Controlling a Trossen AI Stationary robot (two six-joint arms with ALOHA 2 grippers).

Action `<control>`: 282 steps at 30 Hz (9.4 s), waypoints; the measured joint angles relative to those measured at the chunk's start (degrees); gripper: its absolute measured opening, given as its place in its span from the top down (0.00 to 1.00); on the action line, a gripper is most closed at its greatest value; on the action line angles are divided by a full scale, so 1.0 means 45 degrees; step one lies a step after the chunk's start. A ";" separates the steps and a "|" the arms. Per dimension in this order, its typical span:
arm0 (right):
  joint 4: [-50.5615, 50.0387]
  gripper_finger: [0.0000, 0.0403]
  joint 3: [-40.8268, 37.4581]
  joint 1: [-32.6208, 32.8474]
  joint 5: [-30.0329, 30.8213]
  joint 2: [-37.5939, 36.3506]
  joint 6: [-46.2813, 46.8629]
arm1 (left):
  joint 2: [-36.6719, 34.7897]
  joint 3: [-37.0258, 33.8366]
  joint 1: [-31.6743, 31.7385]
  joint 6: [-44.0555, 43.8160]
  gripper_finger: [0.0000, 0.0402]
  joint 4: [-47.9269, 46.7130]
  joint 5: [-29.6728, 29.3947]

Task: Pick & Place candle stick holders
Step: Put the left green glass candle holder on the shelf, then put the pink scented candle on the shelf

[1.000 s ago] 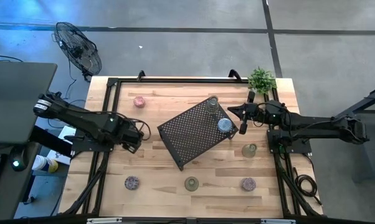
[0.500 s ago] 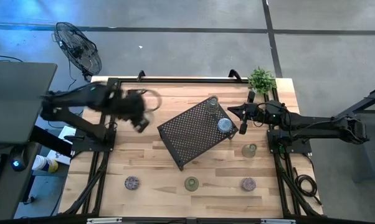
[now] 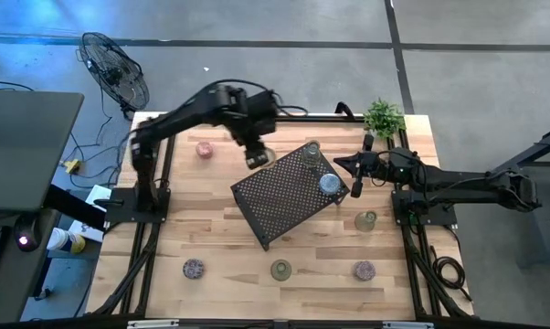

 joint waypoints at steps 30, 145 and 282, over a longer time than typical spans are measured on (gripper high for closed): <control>-0.0083 1.00 -0.0005 0.0001 0.0008 0.0005 0.0000 | 0.2351 0.0649 -0.0207 0.1635 0.59 0.2463 0.0355; -0.0556 1.00 -0.0005 -0.0002 -0.0672 0.0005 0.0185 | -0.3415 -0.7348 0.0793 0.1726 1.00 0.7164 -0.0231; -0.0848 1.00 -0.0005 -0.0004 -0.0466 0.0010 0.0430 | -0.3676 -1.7512 0.8711 0.0474 0.30 1.0071 0.0125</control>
